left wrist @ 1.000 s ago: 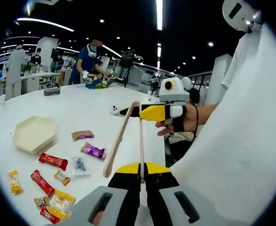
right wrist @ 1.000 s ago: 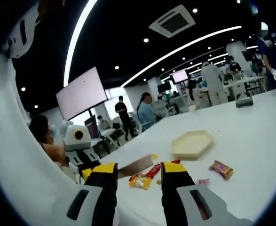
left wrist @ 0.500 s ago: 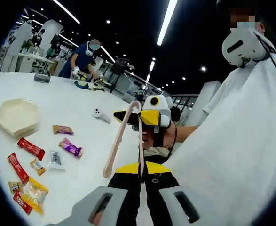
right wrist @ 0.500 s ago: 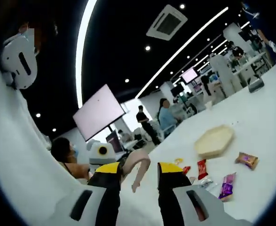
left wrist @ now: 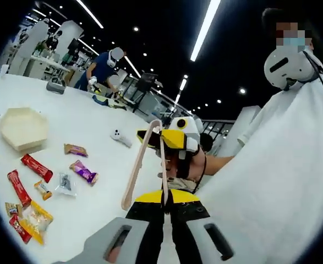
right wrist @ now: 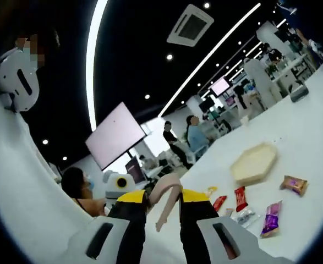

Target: Place the target food into the container with the food tongs after gripping and lifting it, then release it inside without dropping or visibly crushing the food.

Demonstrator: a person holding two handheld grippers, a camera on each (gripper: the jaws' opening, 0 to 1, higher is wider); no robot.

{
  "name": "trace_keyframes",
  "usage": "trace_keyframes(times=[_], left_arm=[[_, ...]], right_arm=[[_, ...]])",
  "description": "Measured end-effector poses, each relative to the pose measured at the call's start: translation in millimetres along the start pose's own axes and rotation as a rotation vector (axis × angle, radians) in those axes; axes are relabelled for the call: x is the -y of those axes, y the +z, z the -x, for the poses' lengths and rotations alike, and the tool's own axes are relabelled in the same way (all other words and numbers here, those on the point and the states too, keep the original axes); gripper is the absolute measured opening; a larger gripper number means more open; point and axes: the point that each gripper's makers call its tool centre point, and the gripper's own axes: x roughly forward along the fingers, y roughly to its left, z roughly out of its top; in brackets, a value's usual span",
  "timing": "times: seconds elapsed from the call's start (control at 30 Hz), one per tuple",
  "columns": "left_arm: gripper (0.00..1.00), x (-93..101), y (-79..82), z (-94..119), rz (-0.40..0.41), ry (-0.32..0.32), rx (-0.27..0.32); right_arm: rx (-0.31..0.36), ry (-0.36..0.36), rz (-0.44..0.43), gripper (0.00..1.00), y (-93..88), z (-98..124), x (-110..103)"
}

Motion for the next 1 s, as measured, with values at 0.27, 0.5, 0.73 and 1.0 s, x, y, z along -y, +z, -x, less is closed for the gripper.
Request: trace_keyframes(times=[0.27,0.5,0.73,1.0], left_arm=[[0.0,-2.0,-3.0,-2,-0.004,-0.032,-0.031],[0.01,-2.2,9.5,-4,0.012,-0.058,-0.007],[0.05,-34.0,8.0,-7,0.018,0.079,0.095],[0.23,-31.5,25.1,0,0.076,0.107,0.285]], right_arm=[[-0.042,-0.01,-0.002,0.27,-10.6,-2,4],[0.02,-0.036,-0.082,0.23,4.8,0,5],[0.023,-0.096,-0.103,0.18,3.1,1,18],[0.099,-0.091,-0.13,0.18,16.0,4,16]])
